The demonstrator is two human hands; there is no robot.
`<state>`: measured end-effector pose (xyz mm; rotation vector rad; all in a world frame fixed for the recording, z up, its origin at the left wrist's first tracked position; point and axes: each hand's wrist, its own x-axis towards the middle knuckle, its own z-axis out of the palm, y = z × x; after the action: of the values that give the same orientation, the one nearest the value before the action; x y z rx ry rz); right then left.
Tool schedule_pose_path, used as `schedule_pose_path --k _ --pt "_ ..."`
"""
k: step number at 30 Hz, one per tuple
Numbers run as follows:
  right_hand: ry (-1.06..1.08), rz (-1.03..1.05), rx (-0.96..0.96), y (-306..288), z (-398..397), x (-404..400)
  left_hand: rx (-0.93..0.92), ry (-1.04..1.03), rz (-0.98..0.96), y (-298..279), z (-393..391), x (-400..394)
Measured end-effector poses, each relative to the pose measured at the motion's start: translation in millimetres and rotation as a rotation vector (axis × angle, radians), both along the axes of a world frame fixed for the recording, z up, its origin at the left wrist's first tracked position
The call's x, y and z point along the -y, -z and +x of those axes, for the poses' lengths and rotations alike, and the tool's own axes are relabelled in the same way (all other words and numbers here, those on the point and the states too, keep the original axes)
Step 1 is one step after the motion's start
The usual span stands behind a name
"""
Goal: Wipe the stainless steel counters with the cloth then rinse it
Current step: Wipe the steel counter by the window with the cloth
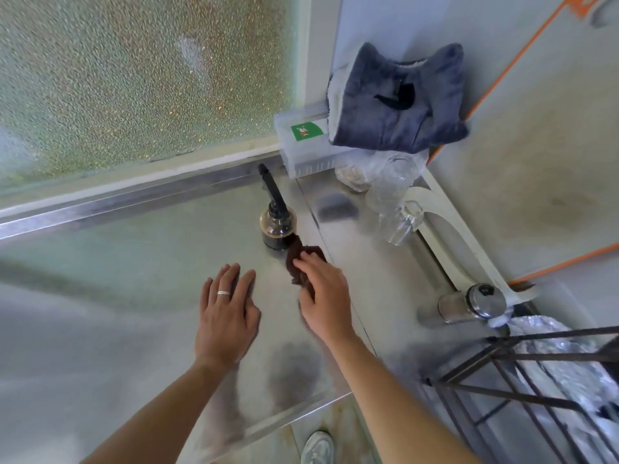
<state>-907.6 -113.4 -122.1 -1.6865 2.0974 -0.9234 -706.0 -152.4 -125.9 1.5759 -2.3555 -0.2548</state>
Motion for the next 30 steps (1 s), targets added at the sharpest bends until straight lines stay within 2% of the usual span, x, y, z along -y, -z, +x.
schedule_pose_path --k 6,8,10,13,15,18,24,28,30 --pt "-0.048 -0.035 0.189 -8.2 74.8 -63.5 -0.044 0.027 0.036 1.3 5.3 -1.0" --pt "-0.021 -0.032 0.301 -19.3 67.6 -71.3 -0.076 0.052 0.049 0.8 9.1 -2.1" --pt "0.102 -0.095 0.348 -28.4 40.9 -80.0 -0.089 0.061 0.047 -2.4 13.6 -7.9" --pt "0.398 -0.166 0.135 -20.9 -15.8 -98.9 -0.031 0.068 0.015 -5.8 23.8 -27.9" --pt "0.515 -0.031 -0.005 -11.1 -38.6 -109.3 -0.007 0.071 0.021 -4.4 27.9 -37.5" --pt "0.457 0.128 -0.097 -2.1 -30.2 -109.7 0.003 0.061 0.049 -2.1 26.4 -36.8" --pt "0.298 0.110 -0.019 -3.2 23.2 -90.6 -0.051 0.069 0.050 -2.9 27.0 -34.3" --pt "0.088 0.031 0.076 -8.5 71.1 -89.9 -0.124 0.078 0.100 -1.6 30.8 -32.8" --pt "0.103 0.039 0.244 -21.4 88.5 -85.6 -0.189 0.081 0.145 -2.6 36.9 -28.6"
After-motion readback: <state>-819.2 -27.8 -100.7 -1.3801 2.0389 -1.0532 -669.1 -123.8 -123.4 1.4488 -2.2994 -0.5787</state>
